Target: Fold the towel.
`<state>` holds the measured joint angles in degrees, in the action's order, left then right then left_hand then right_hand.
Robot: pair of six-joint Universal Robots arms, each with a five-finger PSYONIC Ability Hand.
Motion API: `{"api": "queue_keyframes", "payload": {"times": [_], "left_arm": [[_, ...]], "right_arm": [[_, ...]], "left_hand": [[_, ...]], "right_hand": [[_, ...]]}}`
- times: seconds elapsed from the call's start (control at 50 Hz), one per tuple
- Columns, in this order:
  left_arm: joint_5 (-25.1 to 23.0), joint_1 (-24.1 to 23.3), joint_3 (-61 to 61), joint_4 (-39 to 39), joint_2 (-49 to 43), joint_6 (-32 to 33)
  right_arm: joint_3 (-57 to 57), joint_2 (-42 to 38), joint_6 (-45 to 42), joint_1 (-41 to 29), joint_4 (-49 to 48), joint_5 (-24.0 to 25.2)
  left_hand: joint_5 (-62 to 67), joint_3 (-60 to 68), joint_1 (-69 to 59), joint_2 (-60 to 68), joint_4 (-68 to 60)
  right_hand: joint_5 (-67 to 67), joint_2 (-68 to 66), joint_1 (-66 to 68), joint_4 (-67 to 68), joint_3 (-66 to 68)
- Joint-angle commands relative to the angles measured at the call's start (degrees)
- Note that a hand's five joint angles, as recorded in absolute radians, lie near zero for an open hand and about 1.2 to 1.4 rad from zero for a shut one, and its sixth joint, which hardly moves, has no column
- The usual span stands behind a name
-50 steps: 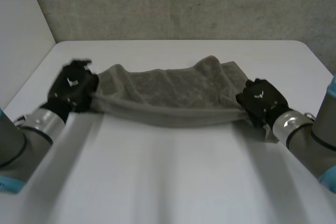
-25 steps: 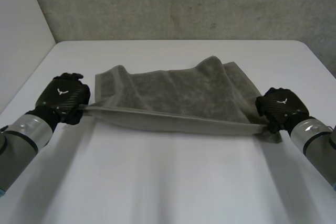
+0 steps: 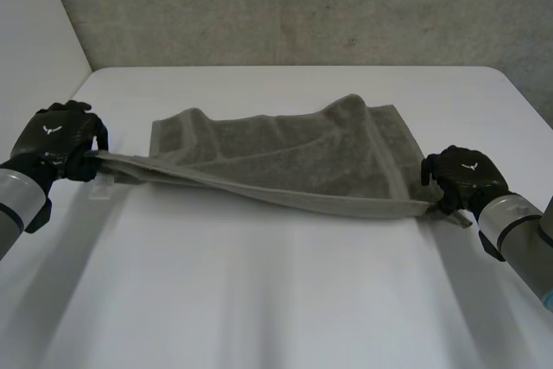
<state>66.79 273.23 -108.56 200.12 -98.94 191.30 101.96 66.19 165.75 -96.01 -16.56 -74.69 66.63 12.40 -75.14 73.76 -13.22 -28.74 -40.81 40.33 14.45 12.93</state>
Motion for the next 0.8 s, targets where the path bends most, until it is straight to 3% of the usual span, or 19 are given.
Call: {"api": "queue_keyframes", "payload": {"times": [0.02,0.04,0.06,0.08,0.1,0.24,0.42,0.66,0.8], "left_arm": [[-0.1,0.4,0.1,0.0,-0.2,-0.4],[-0.1,0.4,0.1,0.0,-0.2,-0.4],[-0.1,0.4,0.1,-0.1,-0.3,-0.4],[-0.1,0.3,0.0,-0.2,-0.3,-0.5],[-0.1,0.3,0.0,-0.2,-0.3,-0.5],[-0.2,-0.2,-0.2,-2.0,0.1,-0.4],[-0.3,-0.9,-0.2,-6.1,3.4,-0.2],[-1.0,-1.0,1.2,-18.5,21.1,-0.5],[-2.9,-0.9,3.1,-19.9,24.6,-1.5]], "right_arm": [[-1.0,-2.4,-0.9,0.5,-0.4,0.3],[-1.5,-2.5,-1.0,0.6,-0.1,0.0],[-1.9,-2.5,-0.9,0.7,0.3,0.5],[-1.9,-2.5,-0.9,0.7,0.3,0.5],[-2.0,-2.5,-0.9,0.7,0.4,0.6],[-1.4,-0.4,-3.3,0.9,1.9,3.6],[-4.4,11.7,-8.5,7.5,11.6,11.9],[-10.6,31.0,-7.2,15.8,23.3,23.5],[-14.8,31.5,-2.5,16.9,23.4,26.4]], "left_hand": [[3.4,-2.4,-4.9,6.2,3.2],[3.4,-2.4,-4.9,6.2,3.2],[3.4,-2.4,-4.9,6.2,3.2],[3.4,-2.4,-4.9,6.2,3.2],[3.4,-2.4,-4.9,6.2,3.2],[3.4,-2.4,-4.9,6.2,3.2],[3.4,-2.4,-4.9,6.2,3.2],[3.4,-2.4,-4.9,6.2,3.2],[3.4,-2.4,-4.9,6.2,3.2]], "right_hand": [[-7.7,-5.6,6.1,-4.4,-2.9],[-12.5,-10.4,10.9,-4.4,-2.9],[-25.9,-23.8,24.3,-4.4,-2.9],[-26.0,-23.9,24.4,-4.4,-2.9],[-41.1,-39.0,39.5,-4.4,-2.9],[-41.3,-39.2,39.7,-4.4,-2.9],[-41.3,-39.2,39.7,-4.4,-2.9],[-41.3,-39.2,39.7,-4.4,-2.9],[-41.3,-39.2,39.7,-4.4,-2.9]]}}
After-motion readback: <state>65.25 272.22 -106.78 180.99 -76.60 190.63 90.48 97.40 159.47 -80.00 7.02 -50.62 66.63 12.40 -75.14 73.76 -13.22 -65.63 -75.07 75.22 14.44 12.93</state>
